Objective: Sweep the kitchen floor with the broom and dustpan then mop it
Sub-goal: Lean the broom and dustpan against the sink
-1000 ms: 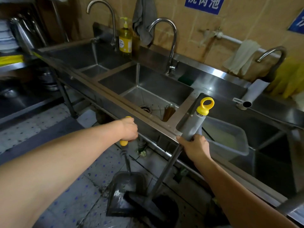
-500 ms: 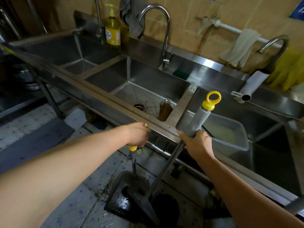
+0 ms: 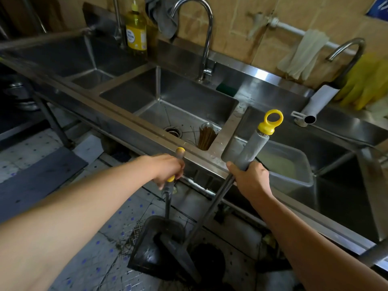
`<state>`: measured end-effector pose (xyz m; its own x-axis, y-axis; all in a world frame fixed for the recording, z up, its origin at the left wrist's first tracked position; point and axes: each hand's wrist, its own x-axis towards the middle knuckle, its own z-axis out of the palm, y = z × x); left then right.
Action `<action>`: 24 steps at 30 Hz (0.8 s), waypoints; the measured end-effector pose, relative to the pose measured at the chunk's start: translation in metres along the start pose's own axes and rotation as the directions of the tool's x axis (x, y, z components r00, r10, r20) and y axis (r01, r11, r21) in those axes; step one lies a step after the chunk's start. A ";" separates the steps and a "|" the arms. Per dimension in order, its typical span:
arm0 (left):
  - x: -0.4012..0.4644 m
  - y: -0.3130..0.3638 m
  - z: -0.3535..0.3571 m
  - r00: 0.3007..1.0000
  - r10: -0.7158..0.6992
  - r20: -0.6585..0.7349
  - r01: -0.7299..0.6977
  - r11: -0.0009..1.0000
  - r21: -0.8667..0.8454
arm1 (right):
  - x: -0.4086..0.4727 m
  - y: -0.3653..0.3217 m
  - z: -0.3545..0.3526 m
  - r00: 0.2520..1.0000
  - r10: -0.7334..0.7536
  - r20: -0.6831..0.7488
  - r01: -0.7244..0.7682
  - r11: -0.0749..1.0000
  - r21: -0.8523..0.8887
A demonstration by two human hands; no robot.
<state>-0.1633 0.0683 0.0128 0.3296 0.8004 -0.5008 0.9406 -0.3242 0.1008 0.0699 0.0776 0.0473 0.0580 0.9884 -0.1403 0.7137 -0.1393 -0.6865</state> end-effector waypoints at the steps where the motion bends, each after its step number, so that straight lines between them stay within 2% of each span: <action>1: 0.001 -0.002 0.004 1.000 -0.008 0.004 0.008 0.999 -0.033 | -0.001 0.000 0.001 1.000 -0.002 0.003 0.002 1.000 -0.001; 5: 0.003 0.005 0.015 0.988 -0.045 -0.150 0.005 0.965 -0.260 | -0.004 0.001 0.002 1.000 -0.012 0.017 0.012 1.000 -0.001; 8: 0.002 0.019 0.021 0.933 -0.105 -0.345 -0.058 0.901 -0.430 | -0.005 0.001 0.002 1.000 -0.017 0.017 0.017 1.000 -0.003; 10: 0.002 0.024 0.026 0.903 -0.194 -0.384 -0.060 0.827 -0.559 | -0.005 0.001 0.002 1.000 -0.016 0.013 0.016 1.000 0.003; 12: 0.003 0.027 0.028 0.891 -0.322 -0.321 -0.003 0.703 -0.711 | -0.007 0.001 0.000 1.000 -0.019 0.015 0.019 1.000 0.002; 14: 0.007 0.028 0.032 0.892 -0.410 -0.191 0.075 0.552 -0.831 | -0.008 0.002 -0.002 1.000 -0.025 0.014 0.025 1.000 0.008; 17: 0.013 0.031 0.035 0.910 -0.411 -0.052 0.133 0.409 -0.903 | -0.010 0.003 -0.004 1.000 -0.025 0.007 0.025 1.000 0.016; 21: 0.013 0.039 0.033 0.931 -0.364 -0.017 0.112 0.329 -0.938 | -0.011 0.004 -0.007 1.000 -0.020 0.009 0.020 1.000 0.021; 24: 0.015 0.039 0.028 0.932 -0.362 -0.012 0.129 0.362 -0.923 | -0.012 0.004 -0.011 1.000 -0.024 0.009 0.024 1.000 0.020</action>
<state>-0.1235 0.0536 -0.0149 -0.0327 0.8692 -0.4933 0.4586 0.4516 0.7653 0.0797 0.0661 0.0546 0.0340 0.9909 -0.1303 0.7005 -0.1166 -0.7041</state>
